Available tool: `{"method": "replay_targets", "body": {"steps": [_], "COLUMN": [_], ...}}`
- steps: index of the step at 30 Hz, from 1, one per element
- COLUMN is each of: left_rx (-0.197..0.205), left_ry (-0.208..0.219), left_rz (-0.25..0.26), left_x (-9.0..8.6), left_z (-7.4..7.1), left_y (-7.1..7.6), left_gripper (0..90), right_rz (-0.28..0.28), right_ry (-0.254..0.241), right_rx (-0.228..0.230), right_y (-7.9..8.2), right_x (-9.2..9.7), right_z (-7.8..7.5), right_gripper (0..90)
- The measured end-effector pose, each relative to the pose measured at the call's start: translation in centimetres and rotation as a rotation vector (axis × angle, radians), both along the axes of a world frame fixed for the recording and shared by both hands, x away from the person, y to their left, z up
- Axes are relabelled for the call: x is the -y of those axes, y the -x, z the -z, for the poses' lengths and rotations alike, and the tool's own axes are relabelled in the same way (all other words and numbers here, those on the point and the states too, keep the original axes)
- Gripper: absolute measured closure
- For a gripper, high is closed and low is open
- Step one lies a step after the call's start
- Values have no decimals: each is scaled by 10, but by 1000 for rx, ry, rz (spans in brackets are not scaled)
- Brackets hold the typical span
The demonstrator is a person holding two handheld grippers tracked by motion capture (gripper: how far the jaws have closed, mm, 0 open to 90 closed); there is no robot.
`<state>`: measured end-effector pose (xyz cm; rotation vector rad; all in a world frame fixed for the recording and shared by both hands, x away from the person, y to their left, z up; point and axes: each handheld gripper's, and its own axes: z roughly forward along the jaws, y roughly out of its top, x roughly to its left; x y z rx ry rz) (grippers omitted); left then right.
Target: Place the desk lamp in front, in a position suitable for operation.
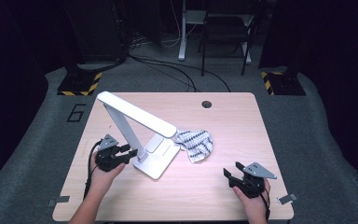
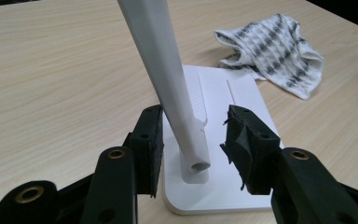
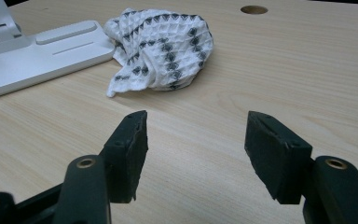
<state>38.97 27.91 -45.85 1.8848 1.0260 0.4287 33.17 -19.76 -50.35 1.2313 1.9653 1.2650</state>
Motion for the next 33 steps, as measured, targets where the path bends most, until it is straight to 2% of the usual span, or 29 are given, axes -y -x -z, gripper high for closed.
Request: {"method": "replay_targets", "body": {"steps": [3,4,5,6,9,10,12,15,18,20,22,24,25,28,33], "left_rx": [5,-3,-3,-2,9,12,21,15,25,30,28,42,53,65,63], "left_ry": [9,-1,-1,4,-2,-4,25,45,59,66,70,64,49,22,39], "left_rz": [16,37,37,65,79,71,47,26,16,-1,-12,-16,1,24,13], "left_x": [3,3,3,4,4,3,1,-1,-1,0,2,4,5,9,8], "left_z": [1,1,1,1,1,0,-2,-7,-11,-13,-15,-15,-15,-15,-14], "left_y": [6,7,7,10,9,7,2,-6,-10,-12,-13,-13,-13,-12,-13], "left_gripper": [556,554,554,555,557,548,488,470,487,543,584,592,610,646,698], "right_rz": [3,3,3,2,0,3,-1,0,-6,-22,-32,-37,-48,-66,-110], "right_ry": [-3,-4,-4,-6,3,3,6,4,6,5,15,21,38,57,75], "right_rx": [-1,-1,-1,-4,3,-6,-4,-8,2,-29,-28,-38,-42,-34,-33], "right_y": [0,0,0,0,-1,0,0,0,-3,-11,-19,-24,-31,-39,-52], "right_x": [-1,-1,-1,-2,-2,-2,-2,-3,-4,-10,-15,-20,-26,-34,-45], "right_z": [0,0,0,0,1,0,1,1,2,4,3,3,2,0,-7], "right_gripper": [391,390,390,390,390,390,390,390,390,373,369,369,369,380,390]}}
